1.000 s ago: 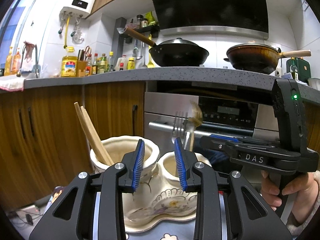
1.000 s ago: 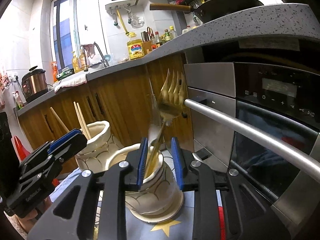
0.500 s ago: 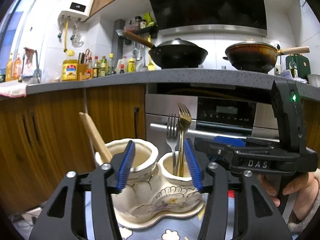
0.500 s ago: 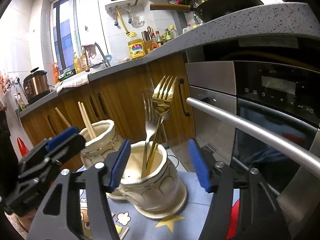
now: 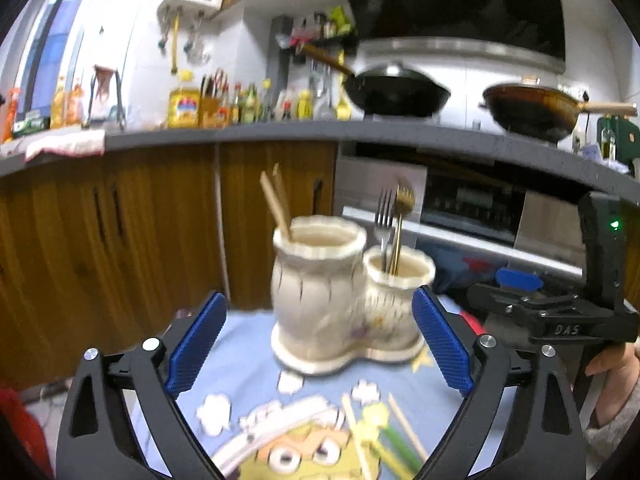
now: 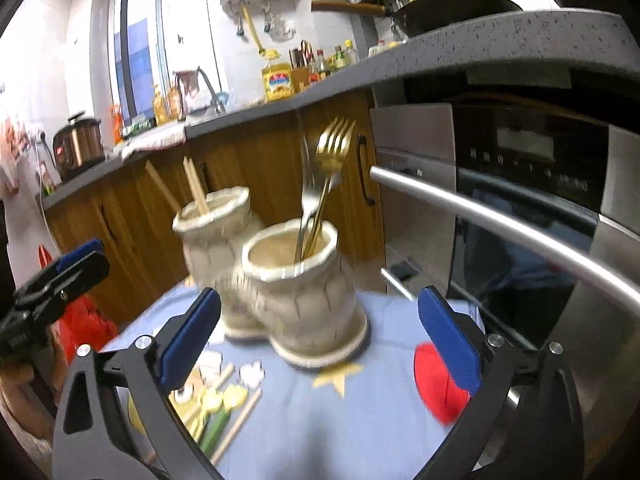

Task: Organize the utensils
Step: 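Withdraw both open tools from the holder back over the cloth, then grasp another chopstick with left tool while right tool grasps the yellow spoon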

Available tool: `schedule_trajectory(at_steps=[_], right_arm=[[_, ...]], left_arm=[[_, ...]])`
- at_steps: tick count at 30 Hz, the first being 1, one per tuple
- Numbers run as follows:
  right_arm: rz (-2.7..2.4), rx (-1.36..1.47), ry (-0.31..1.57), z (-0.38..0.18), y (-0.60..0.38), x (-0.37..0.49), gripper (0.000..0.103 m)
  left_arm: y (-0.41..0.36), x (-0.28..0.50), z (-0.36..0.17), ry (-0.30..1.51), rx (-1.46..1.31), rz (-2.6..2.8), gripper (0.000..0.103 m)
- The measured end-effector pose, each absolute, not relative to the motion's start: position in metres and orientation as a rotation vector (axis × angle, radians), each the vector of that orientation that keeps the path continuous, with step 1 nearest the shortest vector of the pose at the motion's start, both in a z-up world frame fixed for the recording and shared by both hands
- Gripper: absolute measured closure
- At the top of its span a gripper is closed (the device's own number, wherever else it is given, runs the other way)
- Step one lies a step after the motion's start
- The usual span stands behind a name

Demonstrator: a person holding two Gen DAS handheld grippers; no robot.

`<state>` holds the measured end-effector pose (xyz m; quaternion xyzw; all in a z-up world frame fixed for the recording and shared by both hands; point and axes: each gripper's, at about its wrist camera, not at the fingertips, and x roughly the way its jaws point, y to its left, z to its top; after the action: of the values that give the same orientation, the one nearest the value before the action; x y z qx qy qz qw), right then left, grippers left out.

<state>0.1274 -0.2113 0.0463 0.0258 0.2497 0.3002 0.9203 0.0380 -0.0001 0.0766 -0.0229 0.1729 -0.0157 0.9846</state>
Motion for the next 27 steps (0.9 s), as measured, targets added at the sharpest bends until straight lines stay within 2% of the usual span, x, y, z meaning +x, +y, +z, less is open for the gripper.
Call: schedule_trajectory(at_steps=[11, 21, 23, 26, 27], right_arm=[[0.635, -0.015, 0.661, 0.007, -0.201, 0.097, 0.005], [0.643, -0.041, 0.718, -0.007, -0.199, 0.085, 0.005], [0.651, -0.053, 0.724, -0.007, -0.197, 0.082, 0.008], [0.683, -0.050, 0.760, -0.008, -0.194, 0.080, 0.019], [0.703, -0.055, 0.772, -0.009, -0.192, 0.078, 0.022]], left_arm=[[0.008, 0.023, 0.010, 0.678, -0.048, 0.001, 0.007], [-0.017, 0.021, -0.013, 0.824, 0.034, -0.013, 0.009], [-0.024, 0.024, -0.015, 0.850, 0.059, -0.020, 0.011], [-0.029, 0.027, -0.018, 0.885, 0.074, -0.045, 0.027], [-0.030, 0.028, -0.018, 0.892, 0.075, -0.052, 0.037]])
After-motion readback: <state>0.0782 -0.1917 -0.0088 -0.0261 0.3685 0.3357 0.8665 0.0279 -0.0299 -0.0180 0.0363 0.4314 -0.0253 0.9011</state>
